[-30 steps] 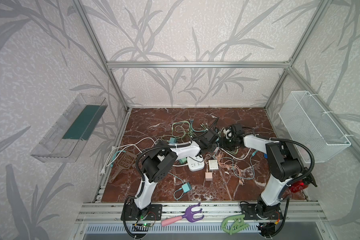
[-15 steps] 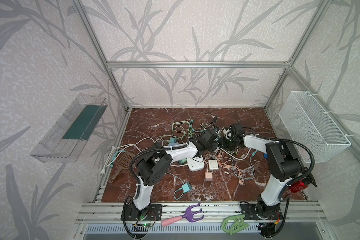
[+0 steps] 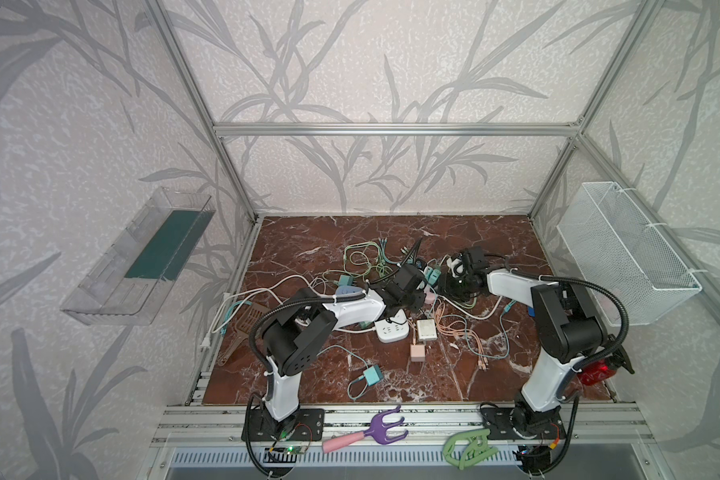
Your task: Pull the plug off the socket
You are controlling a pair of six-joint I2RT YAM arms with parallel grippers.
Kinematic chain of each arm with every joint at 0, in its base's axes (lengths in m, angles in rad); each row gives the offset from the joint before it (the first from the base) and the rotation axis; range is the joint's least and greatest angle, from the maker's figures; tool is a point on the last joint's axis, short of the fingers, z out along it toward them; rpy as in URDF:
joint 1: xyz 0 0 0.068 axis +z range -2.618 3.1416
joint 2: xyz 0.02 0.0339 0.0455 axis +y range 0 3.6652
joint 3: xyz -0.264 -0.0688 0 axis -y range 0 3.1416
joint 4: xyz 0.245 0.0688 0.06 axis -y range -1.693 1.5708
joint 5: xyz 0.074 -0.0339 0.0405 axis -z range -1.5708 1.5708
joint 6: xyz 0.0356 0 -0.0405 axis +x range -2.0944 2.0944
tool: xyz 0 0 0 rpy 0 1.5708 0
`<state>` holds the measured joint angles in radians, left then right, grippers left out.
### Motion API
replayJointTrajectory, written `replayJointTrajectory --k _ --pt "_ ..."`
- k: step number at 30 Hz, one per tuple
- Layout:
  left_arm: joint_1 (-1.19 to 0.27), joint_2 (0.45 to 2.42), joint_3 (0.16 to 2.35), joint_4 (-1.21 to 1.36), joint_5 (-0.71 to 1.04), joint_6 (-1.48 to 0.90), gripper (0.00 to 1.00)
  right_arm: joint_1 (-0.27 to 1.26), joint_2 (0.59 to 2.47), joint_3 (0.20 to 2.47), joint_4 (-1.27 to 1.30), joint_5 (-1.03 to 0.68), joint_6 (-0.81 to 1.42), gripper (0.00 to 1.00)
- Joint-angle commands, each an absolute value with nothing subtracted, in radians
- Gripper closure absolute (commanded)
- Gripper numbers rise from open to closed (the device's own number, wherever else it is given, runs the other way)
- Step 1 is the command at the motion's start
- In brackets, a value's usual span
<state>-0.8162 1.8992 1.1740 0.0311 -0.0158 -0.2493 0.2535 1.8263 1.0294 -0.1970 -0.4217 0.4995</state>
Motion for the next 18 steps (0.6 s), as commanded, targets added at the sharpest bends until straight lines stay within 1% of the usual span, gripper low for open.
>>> replayJointTrajectory --k 1,6,11,18 --pt "-0.797 1.835 1.137 0.099 0.054 -0.303 0.94 0.254 1.833 1.023 -0.211 -0.404 0.485 0.43" --pt "-0.765 1.828 1.095 0.137 0.162 -0.356 0.94 0.249 1.833 1.031 -0.215 -0.407 0.481 0.43" --pt "-0.753 1.824 1.064 0.148 0.175 -0.360 0.93 0.244 1.828 1.032 -0.226 -0.400 0.476 0.42" --pt "-0.744 1.857 1.063 0.166 0.241 -0.375 0.92 0.242 1.818 1.044 -0.239 -0.398 0.464 0.42"
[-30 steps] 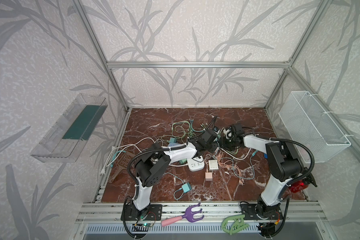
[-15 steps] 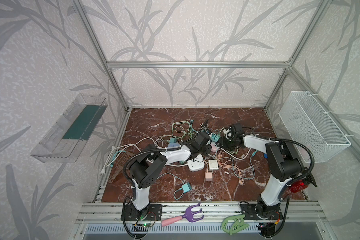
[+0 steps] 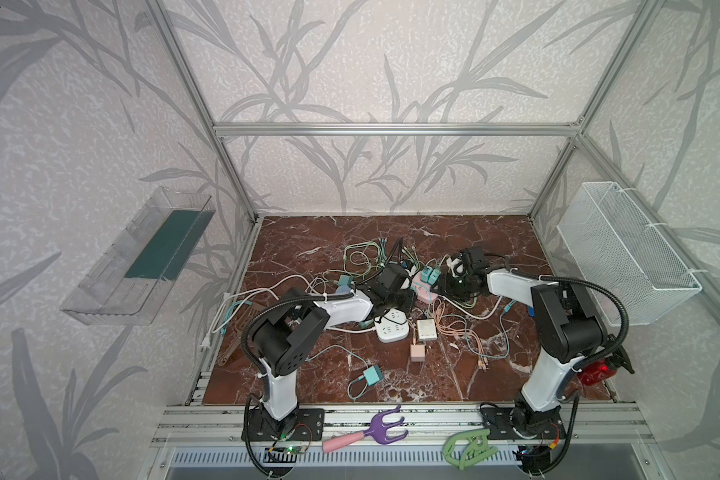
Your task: Pull the plug off the socket
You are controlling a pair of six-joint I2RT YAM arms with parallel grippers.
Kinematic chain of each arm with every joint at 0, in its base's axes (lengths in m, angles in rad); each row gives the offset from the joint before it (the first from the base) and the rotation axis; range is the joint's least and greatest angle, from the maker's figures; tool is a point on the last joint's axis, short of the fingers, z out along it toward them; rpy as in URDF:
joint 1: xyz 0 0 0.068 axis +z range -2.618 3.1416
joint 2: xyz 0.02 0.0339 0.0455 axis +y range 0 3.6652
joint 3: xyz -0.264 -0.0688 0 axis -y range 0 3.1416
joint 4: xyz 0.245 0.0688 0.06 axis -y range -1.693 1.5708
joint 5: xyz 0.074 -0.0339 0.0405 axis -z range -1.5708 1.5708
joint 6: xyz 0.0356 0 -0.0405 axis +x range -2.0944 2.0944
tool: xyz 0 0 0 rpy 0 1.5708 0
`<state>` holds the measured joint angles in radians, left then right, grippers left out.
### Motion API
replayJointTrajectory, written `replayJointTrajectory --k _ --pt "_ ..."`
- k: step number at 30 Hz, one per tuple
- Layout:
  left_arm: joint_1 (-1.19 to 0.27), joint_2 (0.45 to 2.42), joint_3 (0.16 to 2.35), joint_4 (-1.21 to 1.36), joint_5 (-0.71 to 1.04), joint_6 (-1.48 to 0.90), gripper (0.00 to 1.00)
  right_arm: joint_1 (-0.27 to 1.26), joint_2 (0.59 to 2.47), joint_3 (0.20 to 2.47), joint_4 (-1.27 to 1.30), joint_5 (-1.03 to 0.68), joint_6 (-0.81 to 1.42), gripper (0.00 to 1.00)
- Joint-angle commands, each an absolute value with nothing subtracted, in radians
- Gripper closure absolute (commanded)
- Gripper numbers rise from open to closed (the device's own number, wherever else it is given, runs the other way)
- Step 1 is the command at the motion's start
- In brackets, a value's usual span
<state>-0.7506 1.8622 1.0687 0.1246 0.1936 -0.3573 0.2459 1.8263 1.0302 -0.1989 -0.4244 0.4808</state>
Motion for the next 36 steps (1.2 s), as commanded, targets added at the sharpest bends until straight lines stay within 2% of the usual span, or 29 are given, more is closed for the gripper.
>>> replayJointTrajectory --k 1,19,24,31,36 --pt "-0.741 1.864 1.065 0.167 0.250 -0.379 0.91 0.241 1.815 1.043 -0.238 -0.400 0.459 0.42" --pt "-0.710 1.913 1.066 0.153 0.316 -0.428 0.86 0.241 1.717 1.023 -0.182 -0.421 0.335 0.35" --pt "-0.705 1.917 1.083 0.114 0.302 -0.418 0.79 0.242 1.663 1.015 -0.161 -0.419 0.294 0.34" --pt "-0.702 1.909 1.087 0.095 0.283 -0.419 0.58 0.241 1.614 1.008 -0.179 -0.394 0.194 0.31" --pt "-0.696 1.891 1.084 0.095 0.275 -0.425 0.54 0.241 1.599 1.018 -0.217 -0.377 0.084 0.30"
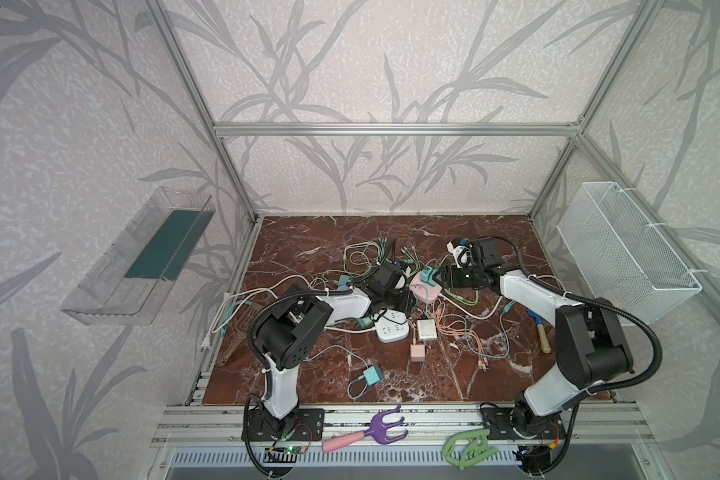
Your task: Pull the plug off the socket
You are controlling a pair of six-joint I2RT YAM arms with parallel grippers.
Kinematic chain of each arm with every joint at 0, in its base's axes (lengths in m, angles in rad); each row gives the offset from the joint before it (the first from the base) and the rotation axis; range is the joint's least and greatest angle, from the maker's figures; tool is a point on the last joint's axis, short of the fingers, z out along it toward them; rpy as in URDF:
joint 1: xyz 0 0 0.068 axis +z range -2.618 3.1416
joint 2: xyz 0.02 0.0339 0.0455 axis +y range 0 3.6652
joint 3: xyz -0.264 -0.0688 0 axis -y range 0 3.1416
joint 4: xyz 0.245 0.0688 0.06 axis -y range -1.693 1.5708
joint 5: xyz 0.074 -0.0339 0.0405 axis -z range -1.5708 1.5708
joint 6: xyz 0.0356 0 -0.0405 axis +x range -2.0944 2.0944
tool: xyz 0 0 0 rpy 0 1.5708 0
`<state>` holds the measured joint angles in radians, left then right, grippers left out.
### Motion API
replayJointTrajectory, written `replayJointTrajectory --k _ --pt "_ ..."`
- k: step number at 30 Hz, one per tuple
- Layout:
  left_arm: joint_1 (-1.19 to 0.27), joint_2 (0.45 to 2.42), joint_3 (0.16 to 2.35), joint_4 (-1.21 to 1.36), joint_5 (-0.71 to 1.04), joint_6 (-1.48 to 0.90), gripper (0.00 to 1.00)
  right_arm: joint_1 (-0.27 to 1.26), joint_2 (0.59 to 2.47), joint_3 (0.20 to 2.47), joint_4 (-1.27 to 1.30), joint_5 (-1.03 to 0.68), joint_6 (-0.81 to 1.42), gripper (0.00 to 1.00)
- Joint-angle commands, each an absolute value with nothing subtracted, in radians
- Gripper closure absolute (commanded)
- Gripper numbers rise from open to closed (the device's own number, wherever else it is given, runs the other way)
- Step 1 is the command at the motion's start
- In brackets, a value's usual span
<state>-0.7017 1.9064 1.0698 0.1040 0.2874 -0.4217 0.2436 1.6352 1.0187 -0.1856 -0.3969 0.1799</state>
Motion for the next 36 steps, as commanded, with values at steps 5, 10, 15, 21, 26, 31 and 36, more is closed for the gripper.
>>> replayJointTrajectory --k 5,10,15,21,26,31,36 --pt "-0.693 1.861 1.085 0.082 0.241 -0.415 0.54 0.241 1.585 1.022 -0.236 -0.326 -0.022 0.30" --pt "-0.689 1.824 1.099 0.031 0.189 -0.384 0.52 0.241 1.585 1.017 -0.235 -0.308 -0.121 0.29" --pt "-0.685 1.790 1.126 -0.007 0.141 -0.355 0.50 0.240 1.602 1.019 -0.233 -0.324 -0.204 0.29" --pt "-0.678 1.761 1.144 -0.024 0.123 -0.347 0.47 0.242 1.624 1.023 -0.239 -0.354 -0.266 0.29" --pt "-0.676 1.769 1.163 -0.031 0.121 -0.336 0.43 0.241 1.645 1.034 -0.245 -0.358 -0.313 0.29" --pt "-0.673 1.822 1.234 -0.065 0.149 -0.323 0.42 0.242 1.680 1.074 -0.280 -0.365 -0.361 0.30" --pt "-0.673 1.887 1.302 -0.096 0.179 -0.322 0.42 0.245 1.715 1.099 -0.278 -0.353 -0.385 0.30"
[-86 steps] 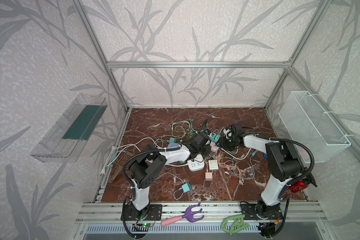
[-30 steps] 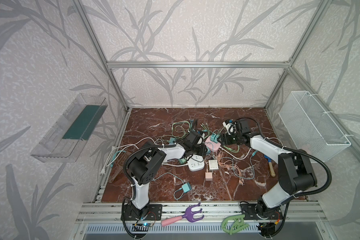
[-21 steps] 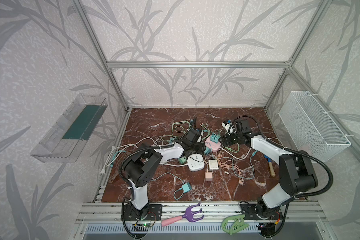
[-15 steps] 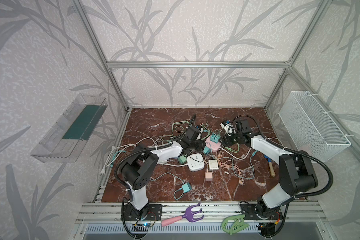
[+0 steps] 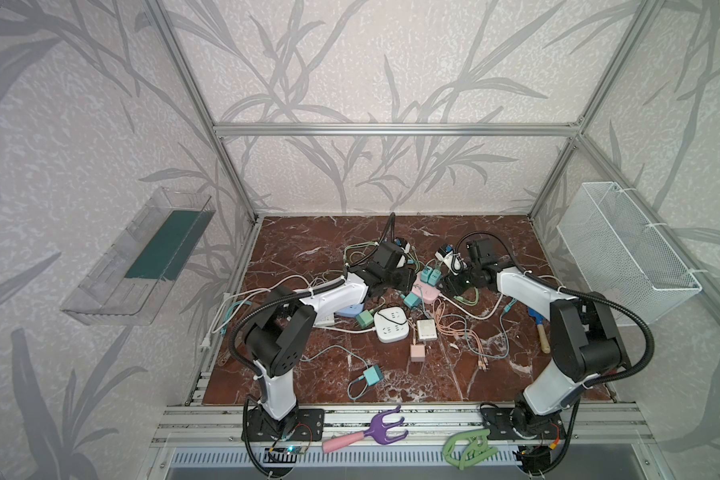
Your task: Pull the plug off the socket
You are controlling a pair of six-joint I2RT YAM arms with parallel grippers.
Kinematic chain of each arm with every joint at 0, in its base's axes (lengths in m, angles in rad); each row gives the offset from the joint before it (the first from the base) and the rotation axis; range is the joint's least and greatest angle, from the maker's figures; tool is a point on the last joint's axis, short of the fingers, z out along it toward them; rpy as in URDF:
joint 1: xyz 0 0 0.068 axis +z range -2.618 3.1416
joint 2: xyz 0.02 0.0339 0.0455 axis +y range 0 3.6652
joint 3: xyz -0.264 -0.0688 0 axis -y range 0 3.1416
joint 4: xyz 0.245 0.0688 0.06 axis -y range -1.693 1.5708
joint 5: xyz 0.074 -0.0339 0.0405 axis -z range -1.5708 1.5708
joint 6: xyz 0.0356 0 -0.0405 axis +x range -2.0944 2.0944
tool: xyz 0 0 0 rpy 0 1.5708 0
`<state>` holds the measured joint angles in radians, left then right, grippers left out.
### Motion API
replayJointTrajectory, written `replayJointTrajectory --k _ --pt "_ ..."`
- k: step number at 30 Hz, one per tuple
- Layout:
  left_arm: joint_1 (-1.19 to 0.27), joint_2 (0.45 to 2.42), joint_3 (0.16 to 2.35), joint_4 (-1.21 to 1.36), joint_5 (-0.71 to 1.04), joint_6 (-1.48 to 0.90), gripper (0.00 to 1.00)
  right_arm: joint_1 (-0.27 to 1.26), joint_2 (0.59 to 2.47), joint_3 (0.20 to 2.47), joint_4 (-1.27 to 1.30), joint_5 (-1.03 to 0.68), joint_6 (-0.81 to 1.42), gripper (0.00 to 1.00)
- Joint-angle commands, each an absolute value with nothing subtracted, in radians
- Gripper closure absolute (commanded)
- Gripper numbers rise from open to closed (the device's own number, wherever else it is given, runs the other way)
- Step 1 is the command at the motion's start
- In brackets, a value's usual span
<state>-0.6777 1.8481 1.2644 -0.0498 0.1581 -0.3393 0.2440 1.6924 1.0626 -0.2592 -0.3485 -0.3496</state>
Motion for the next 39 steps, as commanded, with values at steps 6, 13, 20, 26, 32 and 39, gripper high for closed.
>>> replayJointTrajectory --k 6,13,20,26,32,39 --pt "-0.675 1.936 1.343 -0.126 0.196 -0.330 0.42 0.271 1.774 1.133 -0.287 -0.345 -0.411 0.30" --pt "-0.675 1.960 1.348 -0.151 0.204 -0.333 0.44 0.285 1.821 1.159 -0.280 -0.326 -0.416 0.30" --pt "-0.680 2.005 1.389 -0.183 0.214 -0.360 0.45 0.287 1.832 1.167 -0.276 -0.314 -0.427 0.31" --pt "-0.686 2.036 1.418 -0.201 0.201 -0.368 0.46 0.298 1.850 1.189 -0.299 -0.309 -0.449 0.34" --pt "-0.690 2.048 1.423 -0.208 0.196 -0.373 0.46 0.305 1.864 1.195 -0.303 -0.294 -0.452 0.37" --pt "-0.693 2.063 1.439 -0.240 0.179 -0.376 0.46 0.327 1.875 1.197 -0.309 -0.249 -0.472 0.41"
